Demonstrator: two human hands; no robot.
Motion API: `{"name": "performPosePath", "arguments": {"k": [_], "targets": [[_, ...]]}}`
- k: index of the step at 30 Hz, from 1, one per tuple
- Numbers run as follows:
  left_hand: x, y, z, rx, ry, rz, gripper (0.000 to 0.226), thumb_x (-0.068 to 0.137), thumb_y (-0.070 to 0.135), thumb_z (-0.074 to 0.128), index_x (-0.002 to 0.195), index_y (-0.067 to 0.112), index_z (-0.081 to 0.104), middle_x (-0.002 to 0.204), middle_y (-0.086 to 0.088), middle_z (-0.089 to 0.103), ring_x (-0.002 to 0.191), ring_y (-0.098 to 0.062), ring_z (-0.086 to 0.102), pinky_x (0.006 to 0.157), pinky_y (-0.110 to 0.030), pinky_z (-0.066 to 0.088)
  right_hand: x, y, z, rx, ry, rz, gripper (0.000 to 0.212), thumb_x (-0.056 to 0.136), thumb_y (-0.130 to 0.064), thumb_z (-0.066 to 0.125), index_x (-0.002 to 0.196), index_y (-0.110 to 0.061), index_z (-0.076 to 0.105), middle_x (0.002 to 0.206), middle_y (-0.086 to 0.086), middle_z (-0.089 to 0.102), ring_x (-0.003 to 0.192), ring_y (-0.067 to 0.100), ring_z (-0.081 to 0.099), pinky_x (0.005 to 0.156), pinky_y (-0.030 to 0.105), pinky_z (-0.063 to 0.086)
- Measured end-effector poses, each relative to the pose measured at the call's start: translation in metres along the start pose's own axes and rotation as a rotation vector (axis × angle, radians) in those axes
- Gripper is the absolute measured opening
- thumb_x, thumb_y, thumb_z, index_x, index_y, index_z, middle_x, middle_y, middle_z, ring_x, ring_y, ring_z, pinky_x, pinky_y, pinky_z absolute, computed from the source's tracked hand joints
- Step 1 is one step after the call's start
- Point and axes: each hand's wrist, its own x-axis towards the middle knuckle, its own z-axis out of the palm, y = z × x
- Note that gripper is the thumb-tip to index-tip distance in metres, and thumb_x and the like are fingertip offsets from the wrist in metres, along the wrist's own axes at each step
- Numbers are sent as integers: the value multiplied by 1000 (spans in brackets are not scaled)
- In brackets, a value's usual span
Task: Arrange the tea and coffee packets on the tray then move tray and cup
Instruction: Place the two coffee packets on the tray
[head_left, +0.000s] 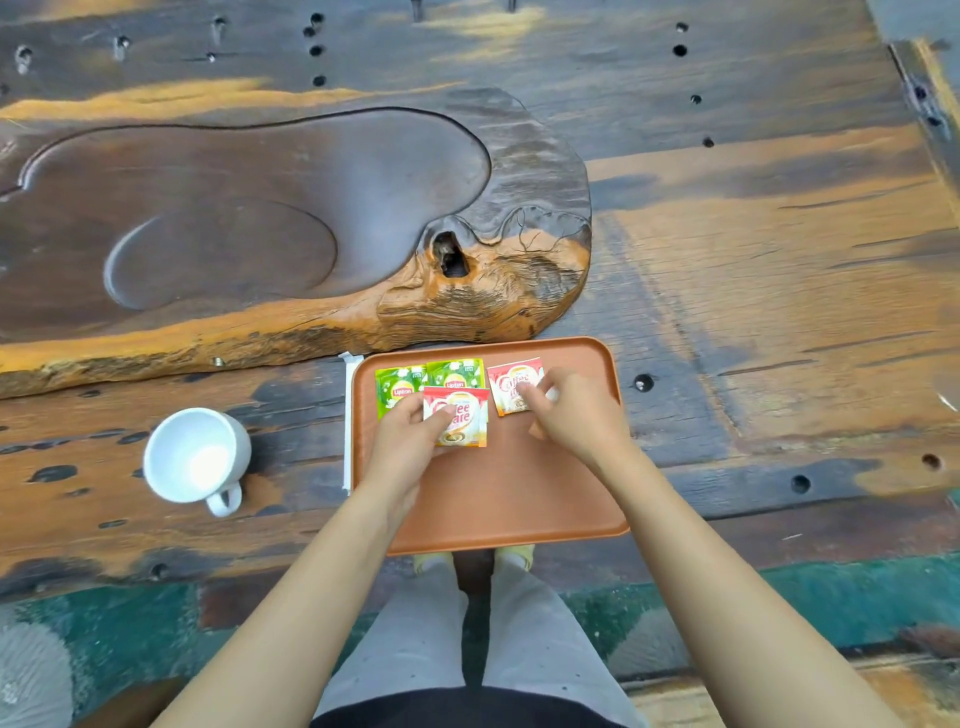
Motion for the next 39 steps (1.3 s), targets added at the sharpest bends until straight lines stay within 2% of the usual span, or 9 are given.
{"name": "performPosePath", "arguments": {"k": [4,8,11,15,22,28,34,36,39], "targets": [[-4,5,26,-86,-109,-4,7,85,9,60,90,12,64,91,-6,69,78,-15,65,71,-26,54,-30,6,-1,426,-261,-2,28,85,-36,61,65,-19,56,34,-10,51,36,0,45,45,17,34],[6,2,53,323,-17,219,20,86,20,60,103,11,64,96,-11,69,86,-24,64,78,-32,51,-27,29,-12,647,-83,87,28,85,-18,63,59,-18,54,29,-10,43,32,2,38,44,19,32],[20,-2,63,832,100,560,35,85,21,59,119,12,59,114,-10,64,107,-27,54,92,-33,39,-13,47,-32,541,96,105,31,84,-18,60,55,-20,50,30,-9,47,35,2,43,47,22,33],[33,-11,78,1110,-4,710,35,83,15,58,117,10,57,121,-9,57,117,-28,44,96,-36,37,7,60,-45,217,115,97,30,83,-27,62,56,-23,49,59,1,62,66,21,59,63,31,43],[41,-15,79,1108,0,737,35,79,10,61,114,10,60,120,-6,58,117,-27,45,93,-38,41,21,54,-37,-178,89,78,25,85,-36,54,98,-17,63,99,12,71,97,32,62,72,33,45],[41,-17,77,1125,3,779,37,81,11,59,118,9,57,125,-7,56,120,-26,43,97,-32,34,21,53,-32,-341,132,61,30,88,-32,46,100,-8,59,98,14,71,96,33,61,67,34,43],[20,-3,82,807,-1,731,30,88,22,55,116,13,61,116,-6,63,107,-21,53,90,-20,37,0,42,-32,-96,259,37,37,94,-41,40,105,-8,56,97,19,67,92,38,61,70,39,45],[2,1,81,465,-111,453,23,91,26,52,110,20,62,110,-4,65,97,-15,59,77,-10,46,-10,34,-25,147,180,37,33,95,-36,40,97,-9,57,89,16,67,87,35,60,68,36,45],[-21,-3,71,-77,-316,-14,22,92,33,47,110,24,58,108,-3,65,94,-12,64,69,-19,57,-24,21,-9,448,9,58,25,96,-27,39,87,-11,56,75,0,58,78,22,54,61,27,41]]}}
